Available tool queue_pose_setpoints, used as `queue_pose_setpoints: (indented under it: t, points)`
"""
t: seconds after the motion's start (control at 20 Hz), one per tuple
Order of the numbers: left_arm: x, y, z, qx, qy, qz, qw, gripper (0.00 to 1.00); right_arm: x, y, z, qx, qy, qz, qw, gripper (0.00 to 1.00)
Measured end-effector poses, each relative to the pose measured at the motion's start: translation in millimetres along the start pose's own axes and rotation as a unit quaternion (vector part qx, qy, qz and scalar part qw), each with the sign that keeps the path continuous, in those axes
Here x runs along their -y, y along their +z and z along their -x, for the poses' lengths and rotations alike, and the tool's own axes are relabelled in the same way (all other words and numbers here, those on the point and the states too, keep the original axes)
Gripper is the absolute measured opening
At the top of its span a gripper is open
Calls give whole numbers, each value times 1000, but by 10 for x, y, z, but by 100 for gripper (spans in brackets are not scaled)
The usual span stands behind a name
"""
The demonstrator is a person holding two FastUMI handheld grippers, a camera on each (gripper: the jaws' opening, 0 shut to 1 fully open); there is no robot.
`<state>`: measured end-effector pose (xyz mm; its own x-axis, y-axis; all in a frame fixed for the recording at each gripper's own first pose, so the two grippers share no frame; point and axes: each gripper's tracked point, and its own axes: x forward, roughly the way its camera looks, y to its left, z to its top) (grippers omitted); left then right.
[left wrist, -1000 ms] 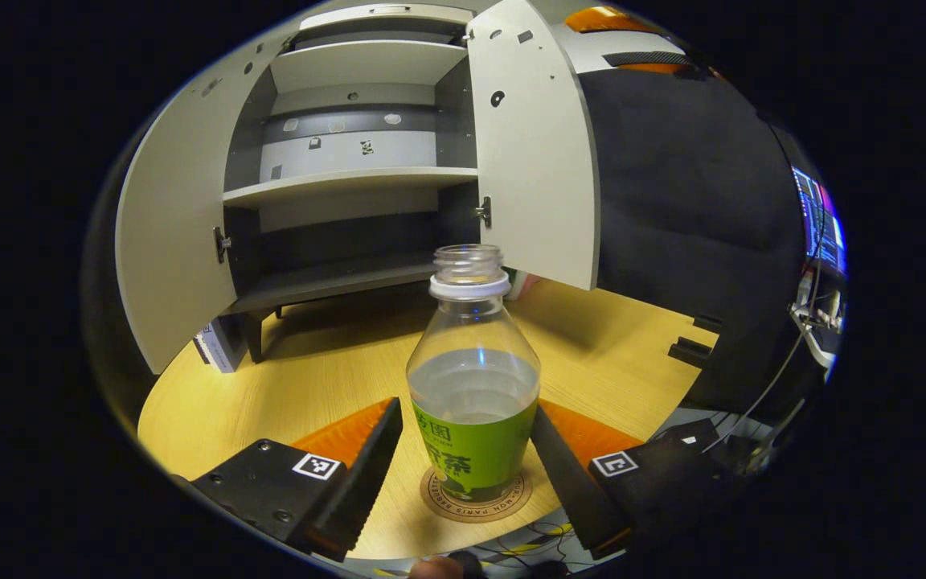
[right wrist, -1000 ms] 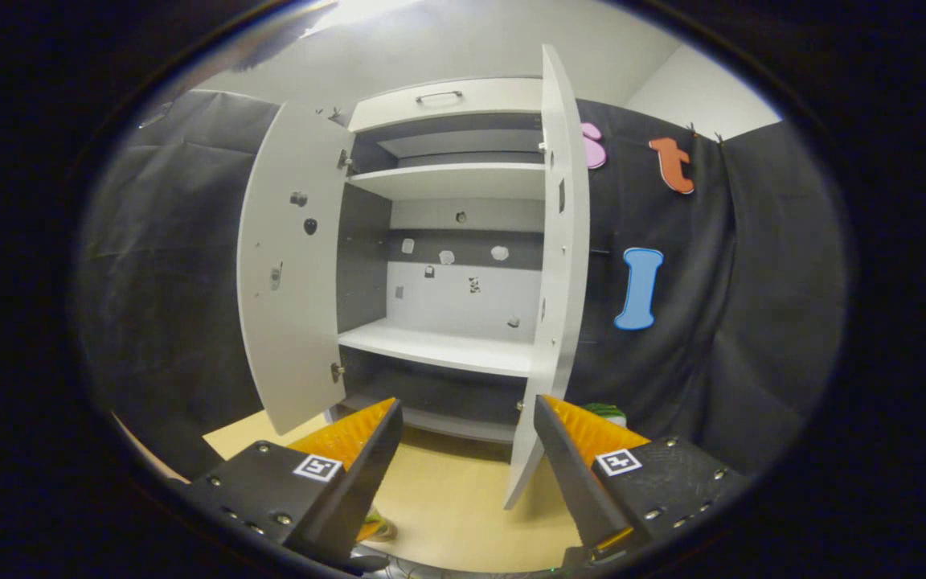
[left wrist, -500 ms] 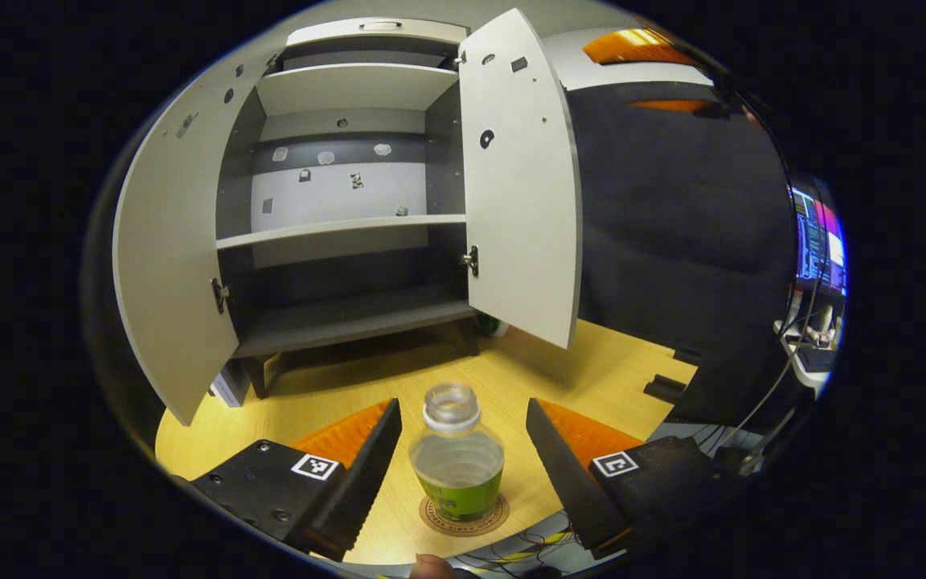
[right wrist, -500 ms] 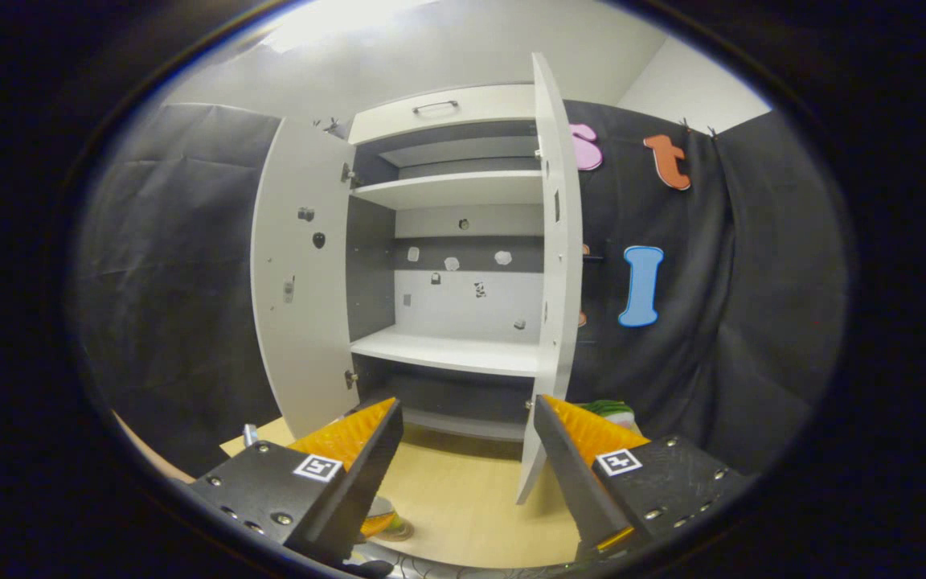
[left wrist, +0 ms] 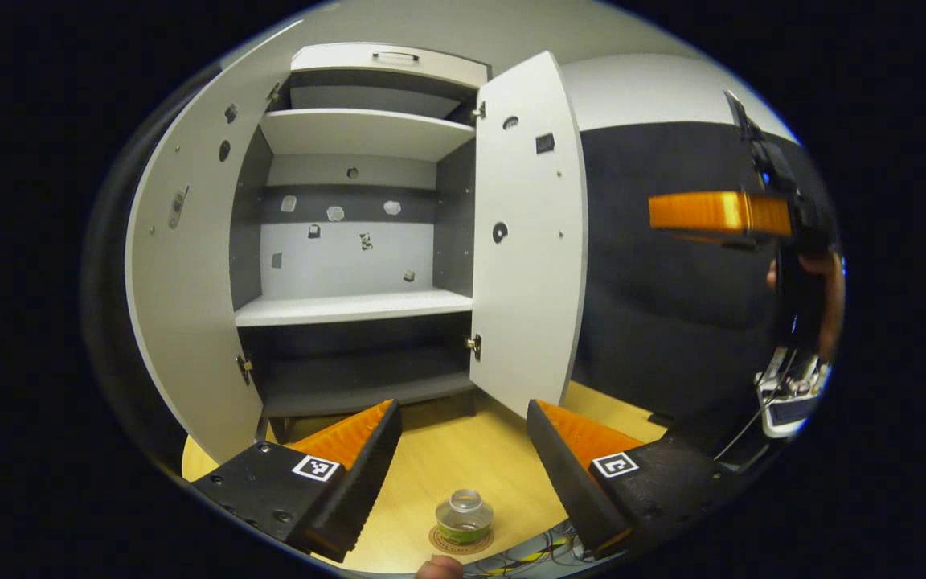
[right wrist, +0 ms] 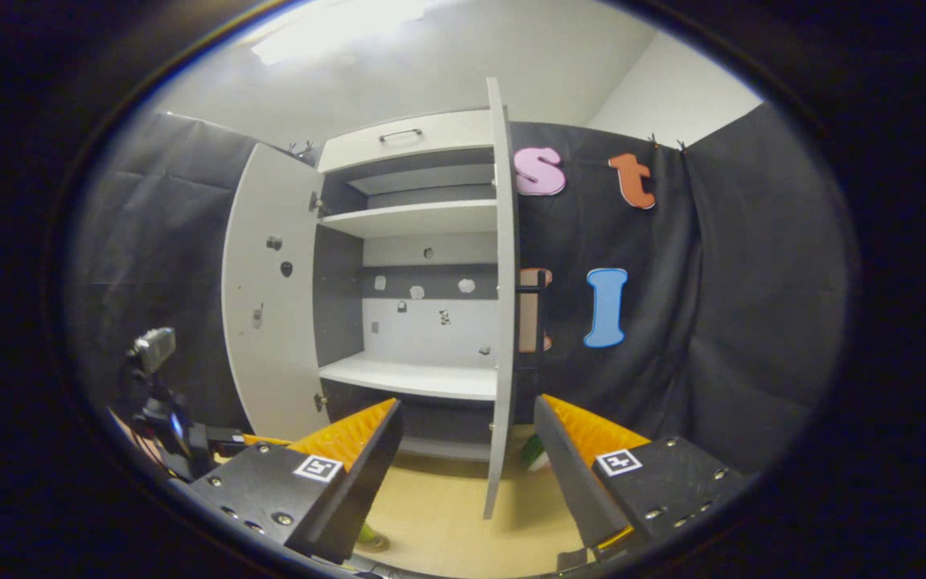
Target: Grasp the bottle in the cabinet with the left hand and place it on the coaster, then close the right door with the right hand and the left door with the left hand.
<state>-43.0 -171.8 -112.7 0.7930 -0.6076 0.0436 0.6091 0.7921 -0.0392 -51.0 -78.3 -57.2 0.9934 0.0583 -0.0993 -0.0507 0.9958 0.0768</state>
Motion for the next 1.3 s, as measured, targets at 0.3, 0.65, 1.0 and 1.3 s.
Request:
queue_pose_setpoints:
  t: [0.3, 0.65, 1.0, 1.3]
  points:
    - [-368, 531, 132, 7, 25, -31, 999, 99, 614, 195, -274, 13, -65, 19, 998, 99]
    - [-945, 870, 296, 23, 77, -12, 997, 98, 1309, 98, -671, -7, -111, 23, 993, 94]
    - [-1239, 860, 507, 26, 97, 7, 995, 98, 1527, -69, -1156, -34, -116, 21, 993, 99]
    - [-1541, 1056, 915, 39, 141, 15, 989, 95, 1218, 137, -1447, -11, -98, 12, 995, 99]
